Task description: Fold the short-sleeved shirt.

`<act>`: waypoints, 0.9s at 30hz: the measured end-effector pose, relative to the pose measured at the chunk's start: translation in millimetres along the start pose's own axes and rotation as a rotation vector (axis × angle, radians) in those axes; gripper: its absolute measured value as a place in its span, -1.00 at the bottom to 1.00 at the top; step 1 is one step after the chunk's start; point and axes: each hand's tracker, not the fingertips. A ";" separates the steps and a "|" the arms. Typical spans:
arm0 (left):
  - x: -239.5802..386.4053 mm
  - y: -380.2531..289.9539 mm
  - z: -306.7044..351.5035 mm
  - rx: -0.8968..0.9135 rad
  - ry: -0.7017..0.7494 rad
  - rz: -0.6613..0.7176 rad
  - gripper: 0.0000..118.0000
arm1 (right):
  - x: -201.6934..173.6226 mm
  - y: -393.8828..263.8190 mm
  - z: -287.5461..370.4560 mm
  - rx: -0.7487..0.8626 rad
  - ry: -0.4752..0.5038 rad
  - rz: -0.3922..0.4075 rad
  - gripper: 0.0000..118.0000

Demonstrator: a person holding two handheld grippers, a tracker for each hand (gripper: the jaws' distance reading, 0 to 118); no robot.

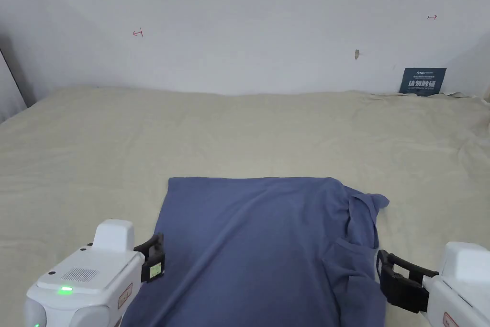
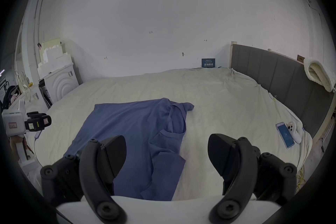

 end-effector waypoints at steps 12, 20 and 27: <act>3.8 -10.1 6.4 0.030 -0.019 0.078 -1.00 | 5.2 -2.2 2.7 0.029 0.015 -0.020 0.34; 4.5 -12.5 7.7 0.027 -0.013 0.058 -1.00 | 6.9 -4.0 4.8 0.069 0.016 -0.017 -1.00; 4.4 -14.5 6.7 0.022 -0.012 0.066 -1.00 | 5.1 0.1 9.6 0.088 0.009 -0.002 -1.00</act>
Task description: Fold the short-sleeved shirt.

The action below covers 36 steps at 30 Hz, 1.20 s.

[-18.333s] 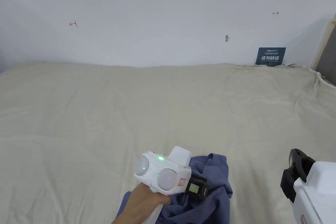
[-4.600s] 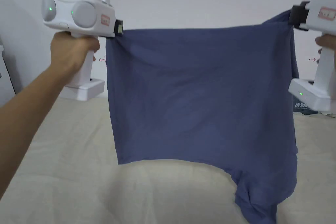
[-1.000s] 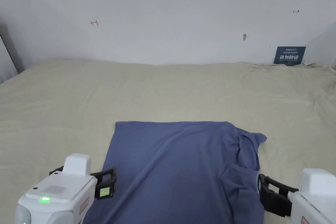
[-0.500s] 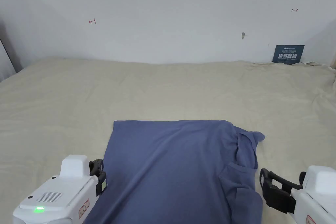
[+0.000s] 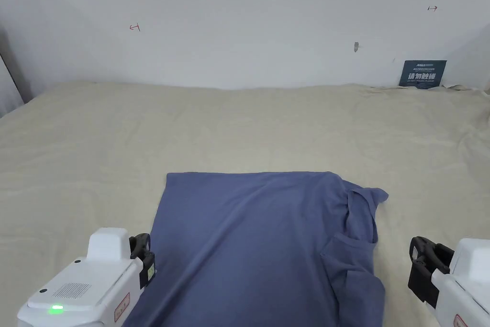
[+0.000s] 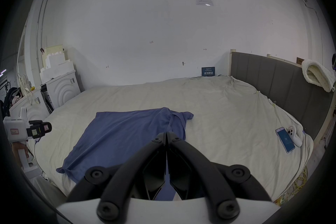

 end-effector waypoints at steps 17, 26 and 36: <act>0.5 9.9 -17.8 -0.033 -0.015 0.006 -1.00 | 4.6 4.7 -6.6 -0.004 0.010 -0.009 -1.00; -7.5 59.5 -92.6 -0.069 -0.048 0.013 -1.00 | 7.9 24.7 -41.4 0.004 -0.001 -0.010 -1.00; -27.6 111.9 -250.9 -0.237 -0.055 0.005 -1.00 | 9.1 40.3 -100.1 -0.014 -0.026 -0.011 -1.00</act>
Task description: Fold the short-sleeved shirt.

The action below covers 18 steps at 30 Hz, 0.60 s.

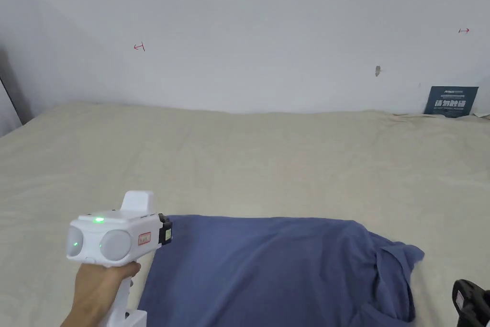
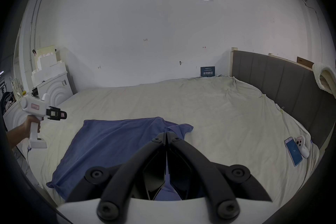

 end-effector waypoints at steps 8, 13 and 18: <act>-17.3 37.5 -115.1 -0.146 0.047 -0.002 -0.76 | 0.2 -6.0 -48.7 -0.045 -0.013 0.006 -1.00; -25.2 43.1 -162.3 -0.241 0.081 0.050 0.40 | 2.2 -13.1 -69.1 -0.072 -0.021 0.007 -1.00; -29.1 40.8 -191.0 -0.307 0.101 0.043 0.66 | 4.8 -18.8 -79.0 -0.093 -0.030 0.017 -1.00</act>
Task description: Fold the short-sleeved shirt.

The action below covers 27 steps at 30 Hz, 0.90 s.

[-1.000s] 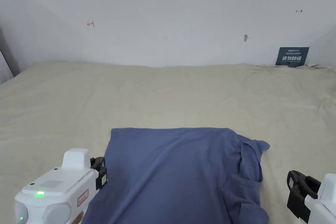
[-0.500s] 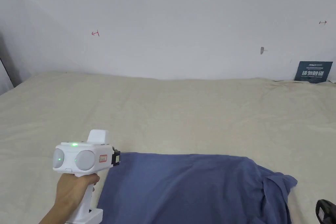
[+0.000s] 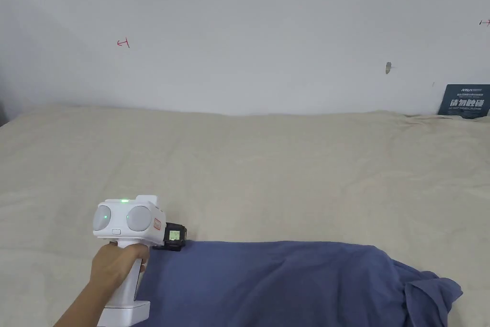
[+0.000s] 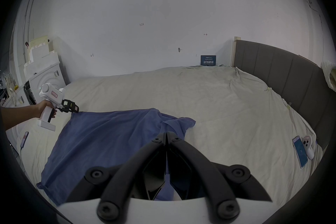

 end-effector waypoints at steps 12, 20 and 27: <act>11.9 -9.5 -10.1 -0.019 -0.022 -0.047 -0.96 | 9.4 8.4 -23.6 -0.058 0.012 -0.038 -1.00; 11.4 -22.6 46.1 0.134 -0.083 -0.090 -0.97 | 27.7 60.9 -119.7 -0.160 0.056 -0.054 -0.97; 1.4 -36.4 97.3 0.193 -0.108 -0.128 -0.97 | 36.5 91.2 -208.2 -0.318 0.040 -0.065 0.45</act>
